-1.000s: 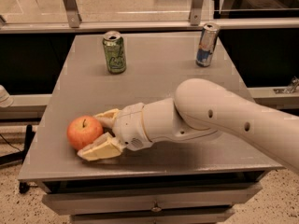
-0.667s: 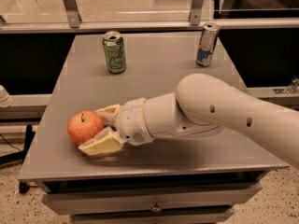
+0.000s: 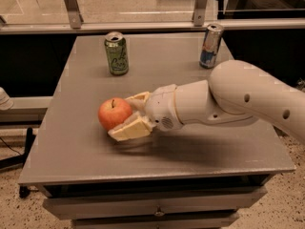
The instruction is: Move apple near green can
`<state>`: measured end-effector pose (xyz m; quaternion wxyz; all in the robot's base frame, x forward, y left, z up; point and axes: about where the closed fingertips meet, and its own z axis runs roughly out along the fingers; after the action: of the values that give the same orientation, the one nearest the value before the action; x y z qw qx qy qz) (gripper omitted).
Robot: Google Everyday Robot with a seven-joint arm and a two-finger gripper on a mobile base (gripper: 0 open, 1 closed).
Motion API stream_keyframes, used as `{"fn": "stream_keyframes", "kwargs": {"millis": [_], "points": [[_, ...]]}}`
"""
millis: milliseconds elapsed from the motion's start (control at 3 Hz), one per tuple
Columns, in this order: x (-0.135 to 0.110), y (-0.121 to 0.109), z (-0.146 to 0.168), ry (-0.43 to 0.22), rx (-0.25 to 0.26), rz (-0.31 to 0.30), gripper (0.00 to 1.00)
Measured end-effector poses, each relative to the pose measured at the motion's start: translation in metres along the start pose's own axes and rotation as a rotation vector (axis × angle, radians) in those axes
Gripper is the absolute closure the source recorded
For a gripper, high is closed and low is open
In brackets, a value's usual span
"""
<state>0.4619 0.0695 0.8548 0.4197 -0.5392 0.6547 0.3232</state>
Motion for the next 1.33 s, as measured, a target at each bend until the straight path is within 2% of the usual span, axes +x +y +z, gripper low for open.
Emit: {"fn": "stream_keyframes", "kwargs": {"millis": [333,667,1333], "points": [[-0.001,0.001,0.001,-0.001,-0.002,-0.001,1.0],[-0.005,-0.011,0.0,-0.013,0.027,-0.027,1.0],[-0.006,-0.099,-0.005,-0.02,0.158,-0.08,1.0]]}}
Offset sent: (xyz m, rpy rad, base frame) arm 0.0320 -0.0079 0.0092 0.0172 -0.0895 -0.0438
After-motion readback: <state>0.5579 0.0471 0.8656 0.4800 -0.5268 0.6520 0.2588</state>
